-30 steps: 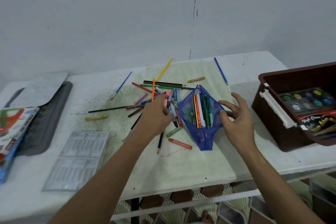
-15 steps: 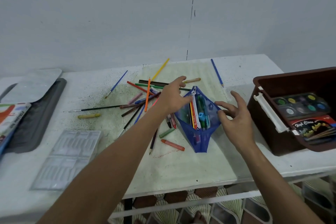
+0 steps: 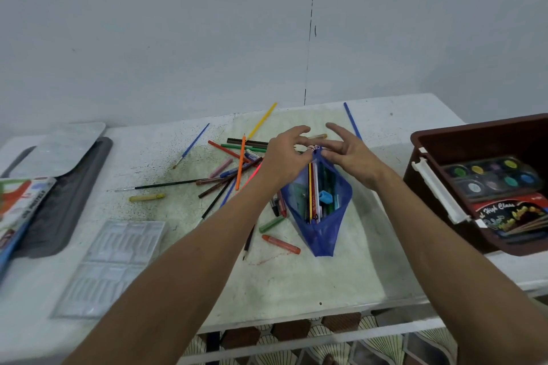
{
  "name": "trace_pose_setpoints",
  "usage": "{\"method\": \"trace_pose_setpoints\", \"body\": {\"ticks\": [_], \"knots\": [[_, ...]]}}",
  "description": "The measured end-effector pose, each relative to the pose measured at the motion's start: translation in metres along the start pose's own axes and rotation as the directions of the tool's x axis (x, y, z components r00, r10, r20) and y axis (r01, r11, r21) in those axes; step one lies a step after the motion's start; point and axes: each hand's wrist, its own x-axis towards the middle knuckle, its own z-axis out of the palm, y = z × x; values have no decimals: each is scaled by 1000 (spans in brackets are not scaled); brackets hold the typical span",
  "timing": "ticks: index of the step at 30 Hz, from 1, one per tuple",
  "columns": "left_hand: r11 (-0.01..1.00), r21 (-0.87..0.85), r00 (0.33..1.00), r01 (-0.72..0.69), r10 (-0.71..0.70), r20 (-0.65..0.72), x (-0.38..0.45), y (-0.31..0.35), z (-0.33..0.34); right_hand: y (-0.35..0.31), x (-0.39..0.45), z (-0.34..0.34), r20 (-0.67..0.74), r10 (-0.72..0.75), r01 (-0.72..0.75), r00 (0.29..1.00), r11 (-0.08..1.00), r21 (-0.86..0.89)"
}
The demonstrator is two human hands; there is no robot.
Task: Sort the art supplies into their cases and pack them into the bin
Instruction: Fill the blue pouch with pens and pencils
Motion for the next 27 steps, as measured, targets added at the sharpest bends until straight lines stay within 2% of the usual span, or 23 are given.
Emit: {"method": "trace_pose_setpoints", "body": {"ticks": [2, 5, 8, 10, 13, 17, 21, 24, 27], "knots": [[1000, 17, 1000, -25, 25, 14, 1, 1, -2, 3, 2, 0, 15, 16, -16, 1000, 999, 41], [994, 53, 994, -97, 94, 61, -2, 5, -6, 6, 3, -1, -34, -13, 17, 999, 994, 108], [960, 163, 969, -227, 205, 141, -7, 12, -5, 8, 2, -4, -79, -42, 54, 996, 987, 153], [931, 235, 957, -280, 251, 145, -6, 19, -5, 7, -1, -5, -82, -60, 73, 995, 982, 174], [924, 272, 963, -267, 244, 118, -6, 27, -7, 2, -8, -8, -72, -69, 83, 995, 975, 207], [874, 376, 949, -307, 253, 185, -13, 30, -11, 2, -14, -10, -97, -66, 85, 993, 977, 196], [760, 542, 927, -357, 215, 309, -28, 34, -14, 6, -13, -7, -239, -46, 82, 970, 986, 147], [758, 525, 896, -387, 175, 408, -48, 23, -26, 12, -13, -7, -362, 18, 50, 932, 983, 177], [735, 541, 891, -408, 194, 409, -74, 16, -42, 18, -13, -7, -429, 63, 22, 901, 981, 190]]}}
